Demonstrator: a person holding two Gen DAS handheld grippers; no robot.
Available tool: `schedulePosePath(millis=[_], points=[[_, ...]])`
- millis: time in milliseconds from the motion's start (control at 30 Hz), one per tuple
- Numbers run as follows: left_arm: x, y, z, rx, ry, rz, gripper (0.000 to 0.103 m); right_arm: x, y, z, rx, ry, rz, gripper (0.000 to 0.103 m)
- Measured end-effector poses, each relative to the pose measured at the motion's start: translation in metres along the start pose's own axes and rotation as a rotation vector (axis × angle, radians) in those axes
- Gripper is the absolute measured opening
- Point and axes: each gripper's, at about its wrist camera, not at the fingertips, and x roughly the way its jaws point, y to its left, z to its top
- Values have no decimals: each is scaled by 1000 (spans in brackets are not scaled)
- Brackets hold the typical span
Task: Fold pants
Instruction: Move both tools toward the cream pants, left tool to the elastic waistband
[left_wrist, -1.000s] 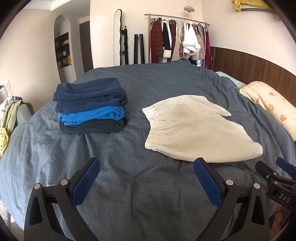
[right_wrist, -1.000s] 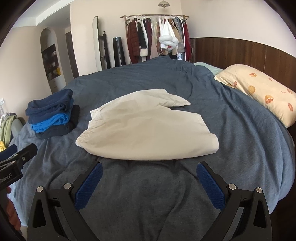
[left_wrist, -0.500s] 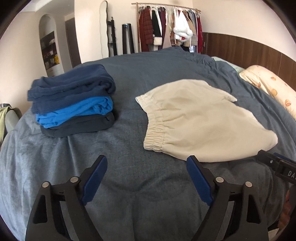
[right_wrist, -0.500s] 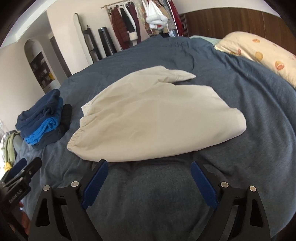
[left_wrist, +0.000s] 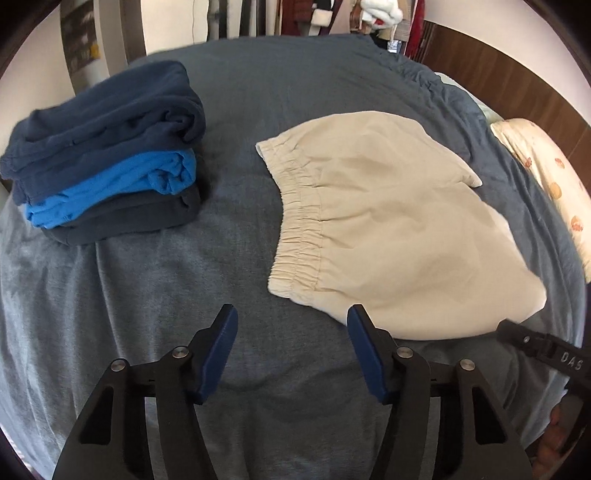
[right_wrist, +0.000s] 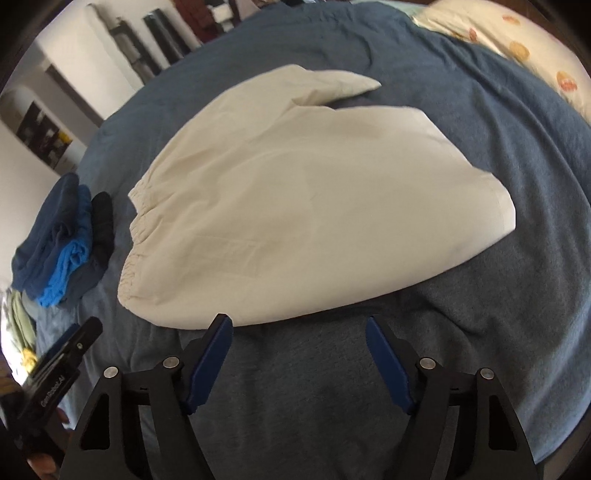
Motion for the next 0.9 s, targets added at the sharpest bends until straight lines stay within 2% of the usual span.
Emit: schedulePosePath(millis=[167, 233, 333, 500, 767, 900], points=[[18, -1, 11, -19, 52, 10, 52, 6, -9, 10, 117, 86, -15, 71], [29, -1, 12, -33, 79, 22, 44, 12, -14, 11, 149, 111, -17, 68], [43, 4, 13, -82, 117, 17, 44, 25, -18, 16, 186, 161, -4, 64], [62, 11, 12, -170, 181, -39, 43, 37, -15, 21, 205, 172, -24, 64], [83, 9, 15, -160, 242, -48, 43, 51, -23, 24, 274, 178, -45, 56], [89, 10, 15, -180, 263, -39, 43, 58, -24, 28, 276, 191, -53, 48]])
